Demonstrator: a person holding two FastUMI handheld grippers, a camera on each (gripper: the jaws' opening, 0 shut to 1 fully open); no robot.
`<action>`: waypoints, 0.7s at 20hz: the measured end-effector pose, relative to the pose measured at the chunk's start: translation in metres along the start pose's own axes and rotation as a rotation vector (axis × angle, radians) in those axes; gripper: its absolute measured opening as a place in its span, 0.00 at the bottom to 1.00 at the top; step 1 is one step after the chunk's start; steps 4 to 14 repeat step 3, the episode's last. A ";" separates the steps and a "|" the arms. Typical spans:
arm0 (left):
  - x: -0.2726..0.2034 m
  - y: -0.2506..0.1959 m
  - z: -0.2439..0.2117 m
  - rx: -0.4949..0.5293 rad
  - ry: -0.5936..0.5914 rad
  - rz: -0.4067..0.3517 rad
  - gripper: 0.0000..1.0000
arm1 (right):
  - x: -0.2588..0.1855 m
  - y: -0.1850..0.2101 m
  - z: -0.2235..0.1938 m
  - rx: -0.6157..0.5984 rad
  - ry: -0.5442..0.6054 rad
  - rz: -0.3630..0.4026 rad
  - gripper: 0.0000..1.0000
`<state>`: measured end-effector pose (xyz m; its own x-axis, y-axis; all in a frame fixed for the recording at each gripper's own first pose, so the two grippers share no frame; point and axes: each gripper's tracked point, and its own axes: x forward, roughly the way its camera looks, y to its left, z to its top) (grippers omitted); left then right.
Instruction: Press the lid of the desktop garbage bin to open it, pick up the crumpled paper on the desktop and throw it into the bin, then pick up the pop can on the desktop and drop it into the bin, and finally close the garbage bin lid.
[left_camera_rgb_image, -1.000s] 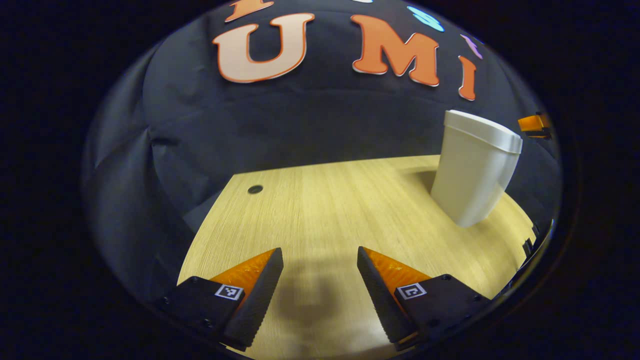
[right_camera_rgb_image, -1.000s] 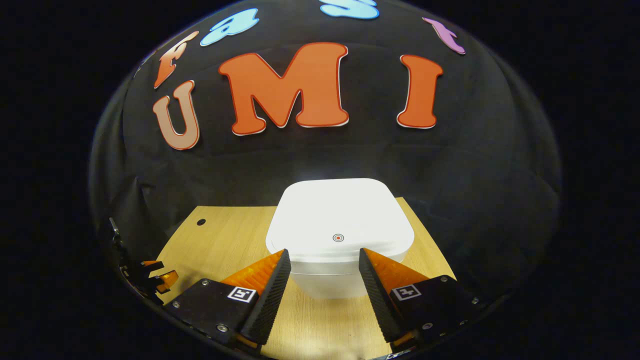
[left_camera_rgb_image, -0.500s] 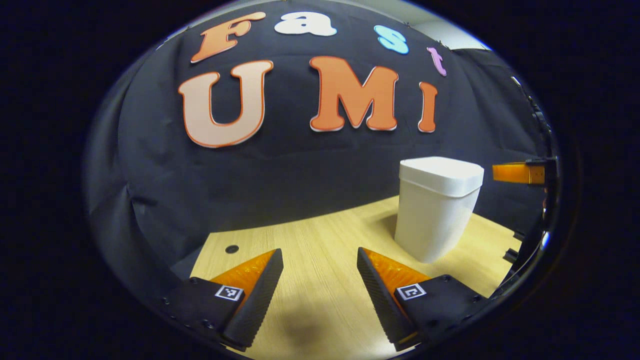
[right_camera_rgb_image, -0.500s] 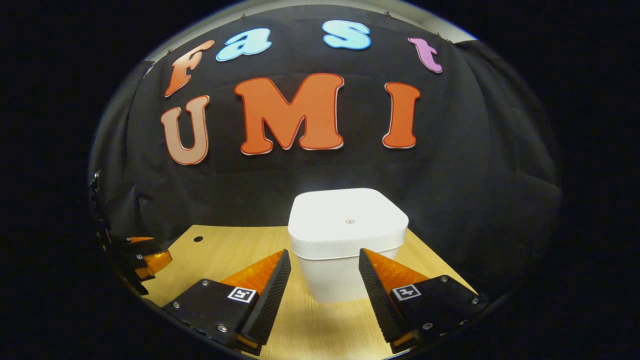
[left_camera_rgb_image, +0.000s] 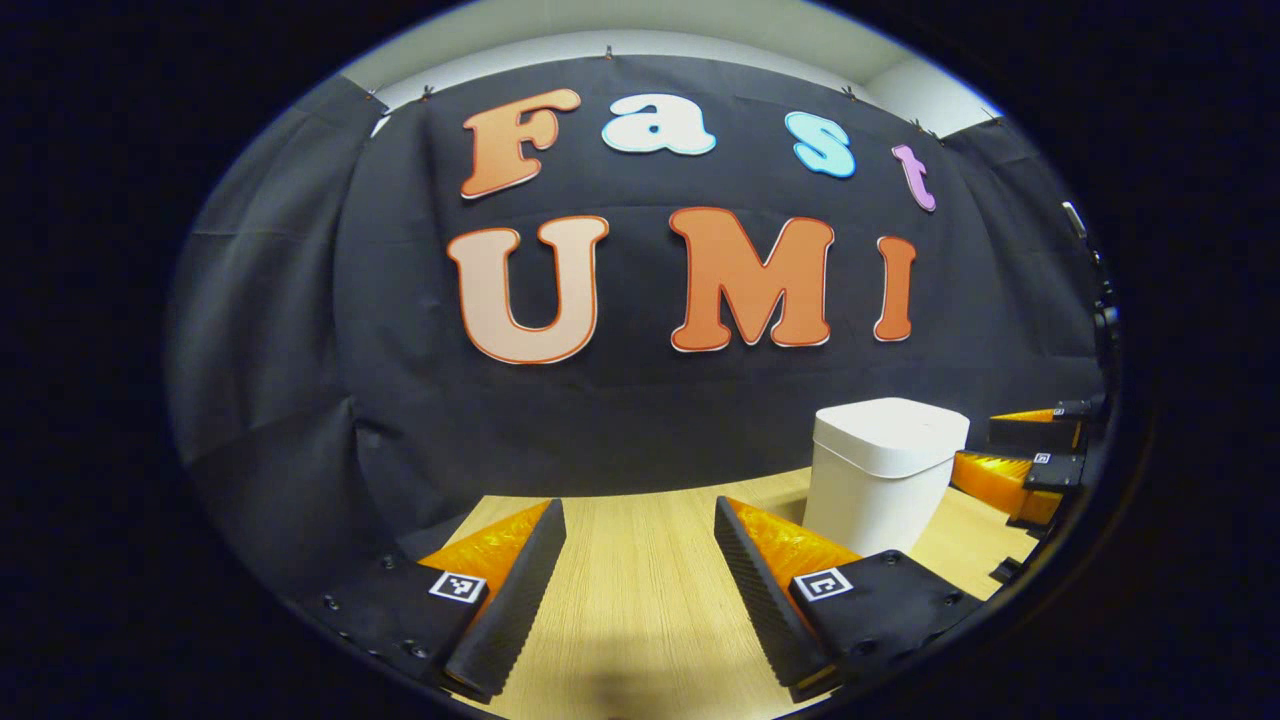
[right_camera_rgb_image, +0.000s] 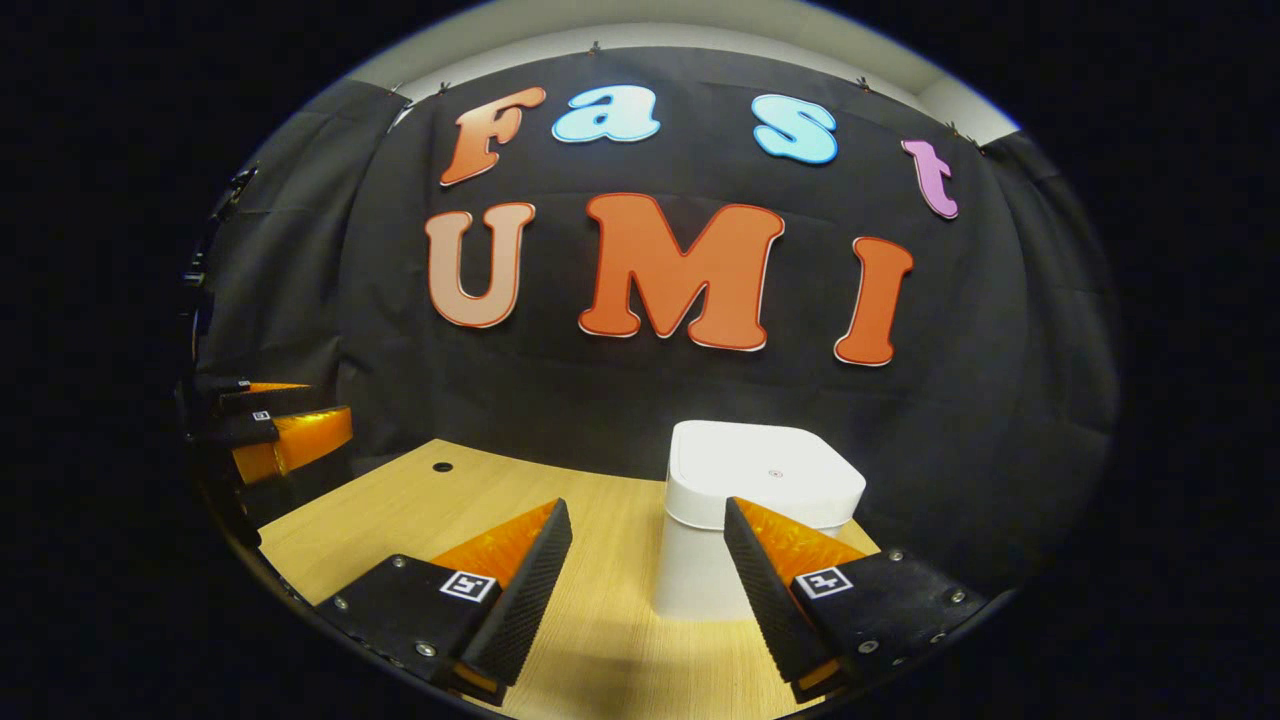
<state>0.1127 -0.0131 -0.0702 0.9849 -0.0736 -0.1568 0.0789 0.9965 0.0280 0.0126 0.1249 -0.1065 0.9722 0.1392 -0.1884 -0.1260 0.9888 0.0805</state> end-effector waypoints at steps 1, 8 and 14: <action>-0.015 -0.001 0.001 -0.007 -0.008 0.012 0.96 | -0.005 0.002 -0.002 0.001 0.003 0.009 0.94; -0.041 -0.004 0.000 -0.008 -0.021 0.013 0.96 | -0.014 0.005 -0.002 0.001 0.000 0.017 0.95; -0.041 -0.004 0.000 -0.008 -0.021 0.013 0.96 | -0.014 0.005 -0.002 0.001 0.000 0.017 0.95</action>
